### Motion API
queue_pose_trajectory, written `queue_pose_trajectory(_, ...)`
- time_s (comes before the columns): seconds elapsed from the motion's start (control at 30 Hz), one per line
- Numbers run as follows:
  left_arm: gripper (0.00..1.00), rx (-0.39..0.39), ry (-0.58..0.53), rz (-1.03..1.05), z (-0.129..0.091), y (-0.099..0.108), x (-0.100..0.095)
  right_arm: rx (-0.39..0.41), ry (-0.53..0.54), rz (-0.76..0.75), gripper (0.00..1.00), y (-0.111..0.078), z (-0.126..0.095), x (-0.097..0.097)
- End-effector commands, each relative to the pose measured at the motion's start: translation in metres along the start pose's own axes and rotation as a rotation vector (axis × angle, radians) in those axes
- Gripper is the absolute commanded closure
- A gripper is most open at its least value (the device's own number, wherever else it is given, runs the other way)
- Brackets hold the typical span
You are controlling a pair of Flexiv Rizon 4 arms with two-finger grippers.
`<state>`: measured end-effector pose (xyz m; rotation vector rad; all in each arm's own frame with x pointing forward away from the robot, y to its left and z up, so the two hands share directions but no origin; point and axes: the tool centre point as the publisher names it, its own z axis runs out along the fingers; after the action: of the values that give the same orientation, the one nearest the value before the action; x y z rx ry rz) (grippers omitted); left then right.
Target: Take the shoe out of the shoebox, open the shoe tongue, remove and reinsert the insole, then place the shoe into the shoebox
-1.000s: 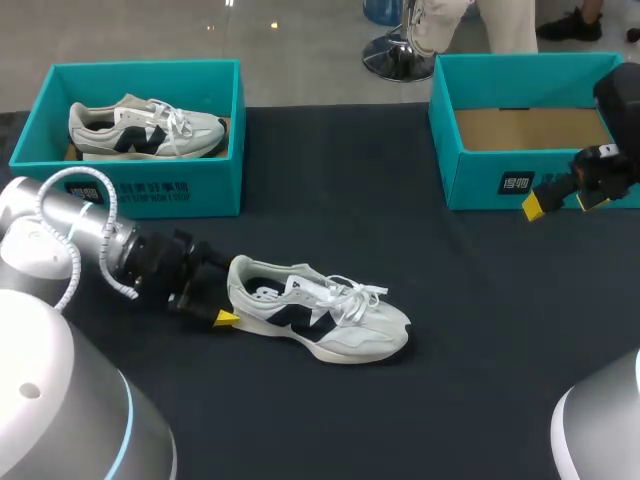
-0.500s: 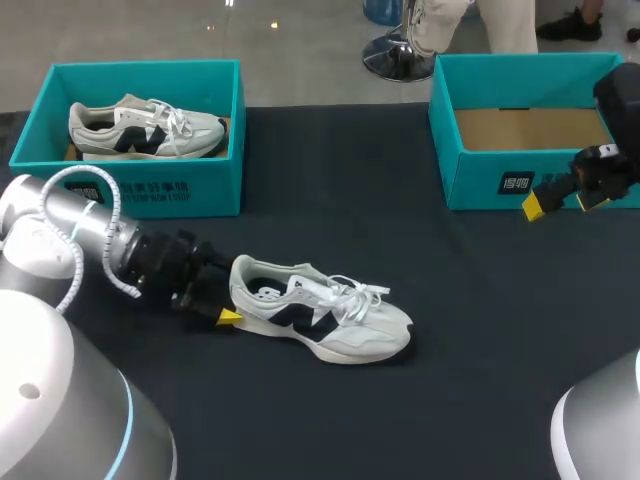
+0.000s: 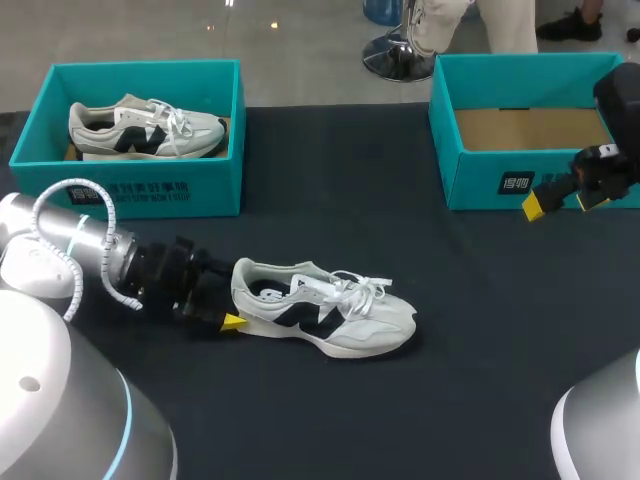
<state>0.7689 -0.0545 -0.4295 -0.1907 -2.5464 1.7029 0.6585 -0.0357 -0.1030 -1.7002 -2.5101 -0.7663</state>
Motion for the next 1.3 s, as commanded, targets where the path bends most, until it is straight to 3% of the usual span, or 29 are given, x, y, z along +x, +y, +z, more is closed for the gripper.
queue_pose_trajectory(0.03,1.0,-0.003,-0.043,-0.012,0.001,-0.001,0.014,0.009,0.0,0.001,0.0,0.004,0.001,0.0)
queue_pose_trajectory(0.77,1.0,0.006,-0.178,-0.089,-0.003,-0.006,0.035,0.009,0.0,0.001,0.0,0.004,0.001,0.0)
queue_pose_trajectory(1.3,1.0,0.006,-0.2,-0.101,0.004,-0.008,0.033,0.009,0.0,0.001,0.0,0.004,0.001,0.0)
